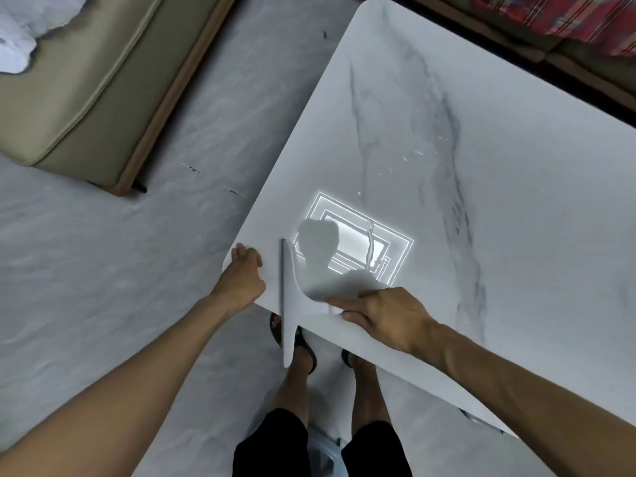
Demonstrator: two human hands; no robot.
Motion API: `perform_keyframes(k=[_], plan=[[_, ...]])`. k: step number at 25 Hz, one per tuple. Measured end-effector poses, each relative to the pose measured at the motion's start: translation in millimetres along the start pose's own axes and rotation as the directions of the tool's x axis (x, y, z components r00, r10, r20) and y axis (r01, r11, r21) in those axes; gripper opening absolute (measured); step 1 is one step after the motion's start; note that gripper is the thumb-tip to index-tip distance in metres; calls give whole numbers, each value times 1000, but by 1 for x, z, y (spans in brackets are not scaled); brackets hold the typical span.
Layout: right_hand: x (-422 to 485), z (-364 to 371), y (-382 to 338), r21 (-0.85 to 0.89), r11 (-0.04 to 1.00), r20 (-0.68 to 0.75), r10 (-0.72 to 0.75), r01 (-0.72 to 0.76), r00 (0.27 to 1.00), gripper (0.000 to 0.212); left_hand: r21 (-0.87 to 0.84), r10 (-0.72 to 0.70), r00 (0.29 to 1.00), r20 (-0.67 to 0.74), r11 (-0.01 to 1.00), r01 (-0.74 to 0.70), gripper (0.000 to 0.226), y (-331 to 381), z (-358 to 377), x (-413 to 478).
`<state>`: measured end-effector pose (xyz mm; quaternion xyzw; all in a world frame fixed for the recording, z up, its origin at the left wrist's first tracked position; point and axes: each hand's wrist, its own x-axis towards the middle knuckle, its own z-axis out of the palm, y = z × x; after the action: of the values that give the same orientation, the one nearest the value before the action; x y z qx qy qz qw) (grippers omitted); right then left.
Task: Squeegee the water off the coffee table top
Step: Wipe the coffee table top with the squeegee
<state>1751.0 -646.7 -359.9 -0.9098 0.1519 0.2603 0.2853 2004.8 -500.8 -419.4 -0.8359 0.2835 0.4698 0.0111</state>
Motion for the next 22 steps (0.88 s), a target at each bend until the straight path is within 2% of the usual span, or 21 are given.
perform_keyframes(k=[3, 7, 10, 14, 16, 19, 22], plan=[[10, 16, -8, -56, 996, 23, -75, 76, 997, 42, 77, 31, 997, -63, 997, -27, 39, -2, 5, -3], [-31, 10, 48, -26, 999, -4, -23, 23, 1000, 41, 116, 159, 972, -174, 983, -140, 35, 14, 22, -12], [-76, -2, 96, -50, 996, -23, 73, -74, 997, 43, 89, 188, 976, -108, 980, -179, 33, 35, 36, -18], [-131, -14, 142, -146, 958, -34, 243, -245, 969, 53, 116, 68, 996, 58, 990, -74, 32, 55, 39, -13], [-147, -19, 148, -176, 942, -52, 281, -286, 958, 55, 135, 32, 996, 78, 990, -43, 30, 58, 37, -11], [-142, -19, 132, -166, 958, -31, 233, -235, 972, 48, 136, 10, 997, 74, 990, -20, 32, 59, 36, -12], [-98, -6, 89, -115, 992, 44, 49, -44, 998, 42, 97, 23, 999, 48, 995, -28, 32, 55, 37, -13]])
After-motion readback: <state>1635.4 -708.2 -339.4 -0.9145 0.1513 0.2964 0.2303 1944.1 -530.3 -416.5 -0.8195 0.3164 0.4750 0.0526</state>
